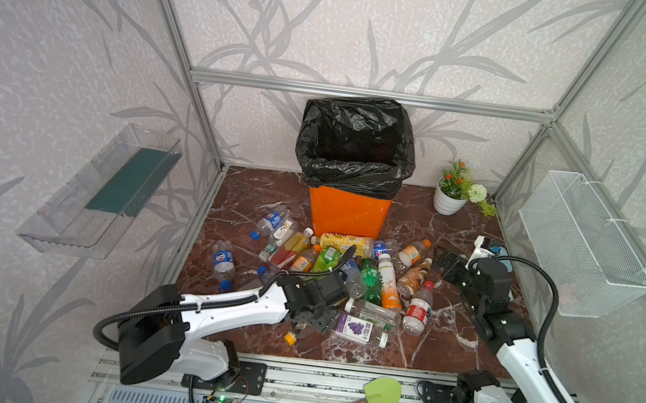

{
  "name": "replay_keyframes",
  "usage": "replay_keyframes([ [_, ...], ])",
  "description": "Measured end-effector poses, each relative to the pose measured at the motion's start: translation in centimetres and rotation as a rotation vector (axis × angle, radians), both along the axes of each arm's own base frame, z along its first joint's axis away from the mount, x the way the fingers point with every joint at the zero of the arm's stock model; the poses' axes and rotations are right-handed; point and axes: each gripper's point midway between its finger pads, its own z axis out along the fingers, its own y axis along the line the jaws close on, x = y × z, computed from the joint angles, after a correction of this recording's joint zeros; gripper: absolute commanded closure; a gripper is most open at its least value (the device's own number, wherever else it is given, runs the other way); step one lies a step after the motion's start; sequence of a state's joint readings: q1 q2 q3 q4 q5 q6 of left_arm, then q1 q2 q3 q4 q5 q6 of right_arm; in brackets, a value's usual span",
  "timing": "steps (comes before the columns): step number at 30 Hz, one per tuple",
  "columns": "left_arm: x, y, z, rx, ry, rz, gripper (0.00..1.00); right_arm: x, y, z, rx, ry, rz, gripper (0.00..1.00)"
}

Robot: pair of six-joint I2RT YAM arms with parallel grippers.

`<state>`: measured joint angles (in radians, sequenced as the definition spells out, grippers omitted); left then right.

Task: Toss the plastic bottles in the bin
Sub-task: 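Grasp the yellow juice bottle with the left gripper while the right gripper returns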

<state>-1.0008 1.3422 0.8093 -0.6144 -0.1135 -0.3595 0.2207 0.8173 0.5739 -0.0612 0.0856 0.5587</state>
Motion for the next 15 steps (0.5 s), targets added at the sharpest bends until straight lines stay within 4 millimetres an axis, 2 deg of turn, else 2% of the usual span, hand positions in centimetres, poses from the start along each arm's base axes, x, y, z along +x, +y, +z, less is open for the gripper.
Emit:
replay_keyframes([
  [4,0.1,-0.1,-0.9,0.030,0.019,0.000,0.33,0.1,0.0,0.3,0.013,-0.010,-0.003,0.01],
  [8,0.2,-0.4,-1.8,0.056,0.038,-0.002,0.34,0.1,0.1,0.3,0.020,-0.011,-0.002,0.01],
  [15,0.1,-0.2,-2.7,0.085,0.055,-0.001,0.26,0.0,0.1,0.6,0.023,-0.020,-0.003,0.01],
])
